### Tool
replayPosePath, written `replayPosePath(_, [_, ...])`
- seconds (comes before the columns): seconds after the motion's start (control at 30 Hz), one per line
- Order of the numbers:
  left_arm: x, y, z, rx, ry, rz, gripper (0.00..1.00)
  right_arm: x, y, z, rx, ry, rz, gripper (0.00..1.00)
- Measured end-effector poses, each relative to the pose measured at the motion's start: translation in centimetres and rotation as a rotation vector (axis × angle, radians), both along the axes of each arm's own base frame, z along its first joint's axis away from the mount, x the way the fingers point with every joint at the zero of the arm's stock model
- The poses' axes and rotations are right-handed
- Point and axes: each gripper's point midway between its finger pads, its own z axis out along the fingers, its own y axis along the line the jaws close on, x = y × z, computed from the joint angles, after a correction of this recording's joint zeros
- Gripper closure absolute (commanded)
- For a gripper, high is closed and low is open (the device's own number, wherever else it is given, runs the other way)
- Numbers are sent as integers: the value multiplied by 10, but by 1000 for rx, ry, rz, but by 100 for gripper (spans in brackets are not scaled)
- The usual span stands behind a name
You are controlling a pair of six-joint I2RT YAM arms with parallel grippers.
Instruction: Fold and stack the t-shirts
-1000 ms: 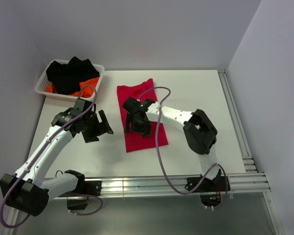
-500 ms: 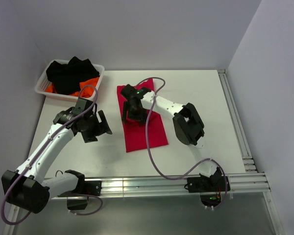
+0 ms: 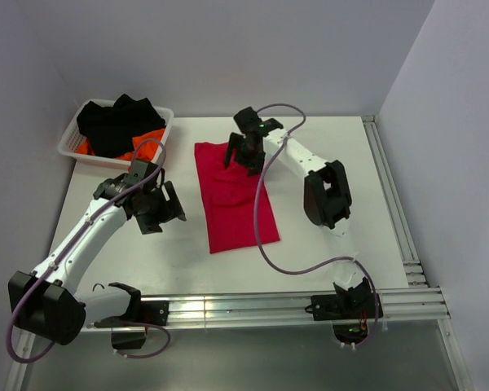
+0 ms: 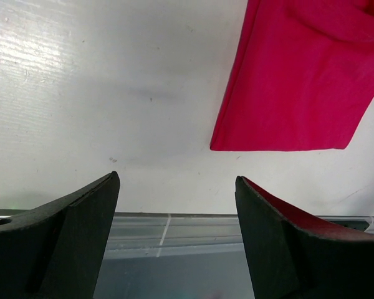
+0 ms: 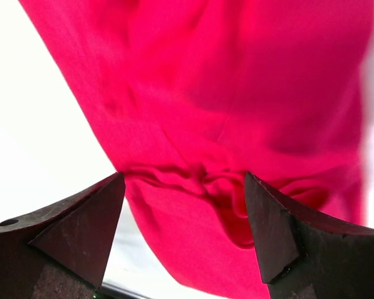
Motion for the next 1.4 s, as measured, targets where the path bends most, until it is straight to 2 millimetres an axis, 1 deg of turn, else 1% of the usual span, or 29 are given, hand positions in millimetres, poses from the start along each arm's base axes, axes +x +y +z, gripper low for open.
replayPosePath(0.07, [3, 0, 3, 0, -10, 1, 19, 14, -12, 15, 12, -59, -19, 14])
replayPosePath(0.13, [4, -1, 3, -2, -15, 1, 20, 15, -26, 34, 23, -118, -34, 12])
replayPosePath(0.23, [5, -4, -1, -15, -12, -5, 20, -5, -55, 68, 49, -198, -58, 11])
replayPosePath(0.3, [3, -7, -10, -26, 2, -12, 20, -25, -75, 83, 75, -243, -78, 10])
replayPosePath(0.33, [2, -8, -14, -32, 13, -16, 21, -38, -87, 89, 85, -259, -92, 9])
replayPosePath(0.37, [0, -10, -22, -42, 29, -21, 22, -50, -99, 91, 92, -268, -108, 9])
replayPosePath(0.4, [-1, -12, -27, -50, 41, -24, 23, -61, -109, 90, 95, -272, -121, 9])
replayPosePath(0.43, [-3, -14, -33, -59, 56, -25, 23, -68, -116, 89, 103, -282, -135, 9])
replayPosePath(0.47, [-4, -16, -40, -72, 68, -26, 24, -78, -125, 82, 102, -279, -152, 8])
replayPosePath(0.5, [-6, -19, -47, -88, 85, -24, 24, -87, -130, 75, 99, -269, -158, 8])
replayPosePath(0.57, [-8, -23, -57, -112, 104, -18, 25, -113, -138, 51, 96, -231, -167, 7])
replayPosePath(0.63, [-9, -26, -65, -129, 117, -8, 26, -136, -145, 29, 86, -179, -170, 7])
replayPosePath(0.7, [-8, -29, -72, -144, 124, 4, 26, -154, -150, 10, 76, -128, -179, 7])
replayPosePath(0.77, [-7, -31, -78, -153, 128, 15, 28, -168, -153, -2, 79, -92, -189, 7])
replayPosePath(0.83, [-7, -36, -84, -161, 136, 19, 30, -178, -155, -9, 89, -75, -199, 7])
replayPosePath(1.0, [-13, -58, -98, -164, 162, -21, 31, -194, -156, -18, 128, -60, -227, 8])
replayPosePath(1.13, [-18, -72, -106, -166, 179, -48, 31, -203, -155, -31, 137, -24, -236, 8])
replayPosePath(1.3, [-24, -83, -116, -156, 206, -58, 32, -200, -150, -39, 145, -3, -231, 8])
replayPosePath(1.4, [-25, -88, -116, -155, 213, -60, 33, -199, -148, -46, 142, 18, -227, 9])
